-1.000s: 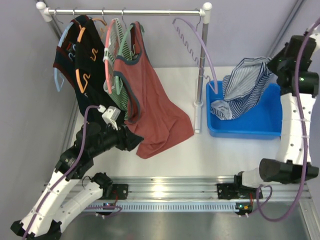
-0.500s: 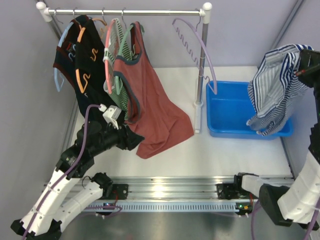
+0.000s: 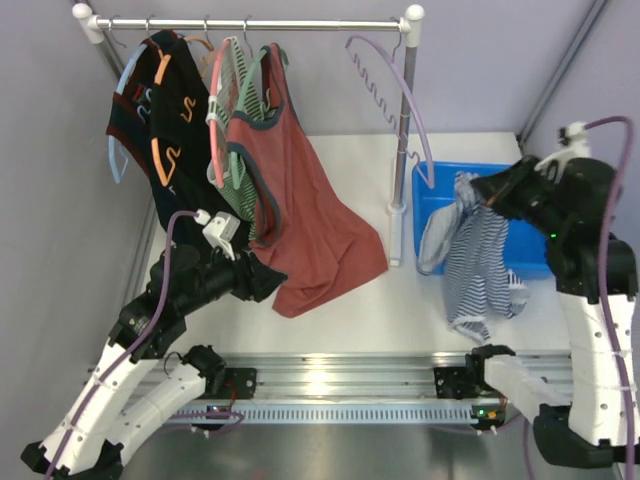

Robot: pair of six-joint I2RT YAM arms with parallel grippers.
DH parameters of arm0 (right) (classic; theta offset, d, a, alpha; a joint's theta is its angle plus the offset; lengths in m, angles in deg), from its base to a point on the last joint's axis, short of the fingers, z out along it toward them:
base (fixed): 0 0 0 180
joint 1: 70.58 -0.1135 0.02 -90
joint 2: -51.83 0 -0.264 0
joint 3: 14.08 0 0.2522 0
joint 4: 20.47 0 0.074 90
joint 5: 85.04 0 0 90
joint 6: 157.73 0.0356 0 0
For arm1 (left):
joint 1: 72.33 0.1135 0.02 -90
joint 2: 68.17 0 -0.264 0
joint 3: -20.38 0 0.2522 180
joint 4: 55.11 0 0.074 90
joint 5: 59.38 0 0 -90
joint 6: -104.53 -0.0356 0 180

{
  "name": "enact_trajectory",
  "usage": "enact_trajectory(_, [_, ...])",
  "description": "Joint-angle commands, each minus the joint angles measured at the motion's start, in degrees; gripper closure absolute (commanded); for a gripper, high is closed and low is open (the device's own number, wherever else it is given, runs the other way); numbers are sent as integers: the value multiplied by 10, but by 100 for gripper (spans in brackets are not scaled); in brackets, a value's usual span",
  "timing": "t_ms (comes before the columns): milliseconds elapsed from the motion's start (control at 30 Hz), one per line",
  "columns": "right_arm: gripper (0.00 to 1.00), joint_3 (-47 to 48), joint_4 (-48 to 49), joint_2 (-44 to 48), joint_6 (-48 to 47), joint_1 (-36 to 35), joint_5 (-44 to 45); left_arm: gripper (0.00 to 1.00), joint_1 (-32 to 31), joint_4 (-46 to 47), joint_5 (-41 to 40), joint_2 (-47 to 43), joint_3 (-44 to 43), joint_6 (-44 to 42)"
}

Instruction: Place the tank top on the hanger

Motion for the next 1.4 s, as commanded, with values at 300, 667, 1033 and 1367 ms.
enact_trajectory(300, [100, -194, 231, -104, 145, -561, 331, 36, 2, -20, -64, -30, -26, 8])
enact_trajectory(667, [67, -165, 274, -260, 120, -635, 296, 35, 2, -24, -135, -51, -11, 53])
enact_trajectory(1033, [36, -282, -39, 0, 304, -635, 510, 35, -2, 118, 50, 56, 43, 62])
enact_trajectory(1367, [33, -175, -114, 130, 239, -635, 564, 35, -324, 279, -185, 294, -26, 26])
